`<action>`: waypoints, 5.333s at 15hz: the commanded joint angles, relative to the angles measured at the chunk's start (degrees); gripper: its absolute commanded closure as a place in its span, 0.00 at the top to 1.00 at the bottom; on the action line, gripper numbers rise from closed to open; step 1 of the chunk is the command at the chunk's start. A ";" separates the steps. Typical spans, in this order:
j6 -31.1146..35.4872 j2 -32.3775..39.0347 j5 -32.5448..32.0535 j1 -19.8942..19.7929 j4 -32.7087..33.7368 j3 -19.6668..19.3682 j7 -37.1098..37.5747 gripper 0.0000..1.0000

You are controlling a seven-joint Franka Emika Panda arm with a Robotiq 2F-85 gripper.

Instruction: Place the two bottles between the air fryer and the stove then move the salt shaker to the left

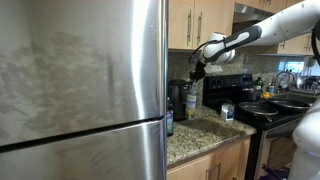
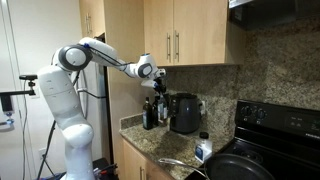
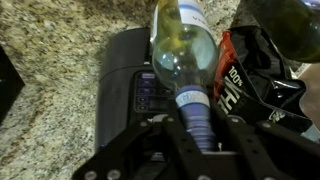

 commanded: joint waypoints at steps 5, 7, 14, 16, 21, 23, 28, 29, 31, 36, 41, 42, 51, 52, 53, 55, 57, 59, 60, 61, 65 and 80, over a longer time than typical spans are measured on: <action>-16.40 -8.58 -1.67 -5.33 7.32 -5.22 -3.73 0.06; -13.22 -7.45 -5.04 -7.52 7.77 -5.48 -2.88 0.06; -4.21 -1.48 -6.93 -10.05 5.58 -6.72 -0.12 0.23; -2.64 0.42 -6.91 -10.09 5.58 -6.65 0.71 0.06; 5.13 10.79 -7.66 -11.80 6.21 -7.61 6.11 0.06; 11.13 14.27 -8.78 -12.11 7.63 -7.87 8.18 0.06; 20.30 23.79 -13.13 -11.63 15.09 -9.62 15.84 0.06; 19.16 25.08 -13.05 -11.38 17.21 -9.87 17.29 0.06; 18.69 23.66 -11.12 -11.14 13.20 -9.78 15.48 0.23; 16.02 29.71 -13.95 -10.59 20.77 -10.57 20.90 0.06; 14.06 37.52 -15.41 -9.27 32.53 -12.15 30.24 0.06; 12.37 39.45 -15.32 -9.07 35.60 -12.46 31.63 0.06; 1.37 51.60 -12.60 -6.77 53.80 -17.56 37.57 0.06; -0.58 52.15 -11.62 -7.28 55.29 -17.20 38.20 0.06; -2.38 52.76 -11.03 -7.65 56.72 -17.16 39.02 0.06; -5.42 53.80 -9.71 -8.50 59.18 -16.87 40.05 0.06; -7.89 54.70 -9.03 -9.09 61.05 -16.79 40.98 0.06; -9.34 55.04 -9.02 -9.30 61.83 -16.78 41.83 0.49; -9.48 54.93 -9.50 -9.19 61.74 -16.78 41.81 0.52; -9.12 54.34 -9.98 -8.85 60.76 -16.80 41.31 0.55; -8.91 51.42 -10.93 -8.16 57.26 -15.98 37.25 0.86; -25.45 27.59 -10.83 -8.97 27.08 -9.01 4.67 1.00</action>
